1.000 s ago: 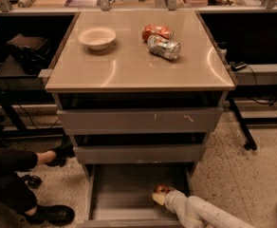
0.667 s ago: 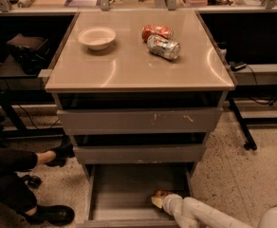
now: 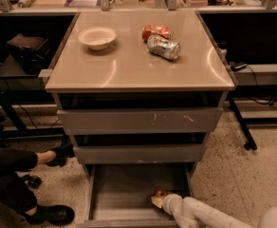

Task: Place apple into bottom drawer

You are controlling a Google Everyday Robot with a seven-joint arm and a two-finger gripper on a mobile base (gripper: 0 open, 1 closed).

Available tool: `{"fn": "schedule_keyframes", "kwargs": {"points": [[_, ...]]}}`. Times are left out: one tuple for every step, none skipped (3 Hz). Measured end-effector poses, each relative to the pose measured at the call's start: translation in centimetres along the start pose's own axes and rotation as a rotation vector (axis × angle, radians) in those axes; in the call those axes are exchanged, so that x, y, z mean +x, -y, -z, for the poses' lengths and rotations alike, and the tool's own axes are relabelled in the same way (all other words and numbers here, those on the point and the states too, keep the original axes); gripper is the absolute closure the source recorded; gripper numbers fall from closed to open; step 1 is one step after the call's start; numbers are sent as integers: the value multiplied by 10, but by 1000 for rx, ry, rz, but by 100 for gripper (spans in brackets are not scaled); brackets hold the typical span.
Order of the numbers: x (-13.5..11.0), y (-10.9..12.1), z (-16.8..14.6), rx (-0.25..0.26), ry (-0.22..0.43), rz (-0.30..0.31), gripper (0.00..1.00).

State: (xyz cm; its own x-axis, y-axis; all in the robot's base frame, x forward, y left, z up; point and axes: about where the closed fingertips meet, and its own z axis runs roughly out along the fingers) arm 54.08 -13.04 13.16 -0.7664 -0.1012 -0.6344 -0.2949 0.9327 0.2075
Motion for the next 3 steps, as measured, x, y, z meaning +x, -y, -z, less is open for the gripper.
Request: {"fn": "schedule_keyframes", "kwargs": {"points": [[0, 0, 0, 0, 0, 0, 59], [0, 0, 0, 0, 0, 0, 36], [0, 0, 0, 0, 0, 0, 13]]}}
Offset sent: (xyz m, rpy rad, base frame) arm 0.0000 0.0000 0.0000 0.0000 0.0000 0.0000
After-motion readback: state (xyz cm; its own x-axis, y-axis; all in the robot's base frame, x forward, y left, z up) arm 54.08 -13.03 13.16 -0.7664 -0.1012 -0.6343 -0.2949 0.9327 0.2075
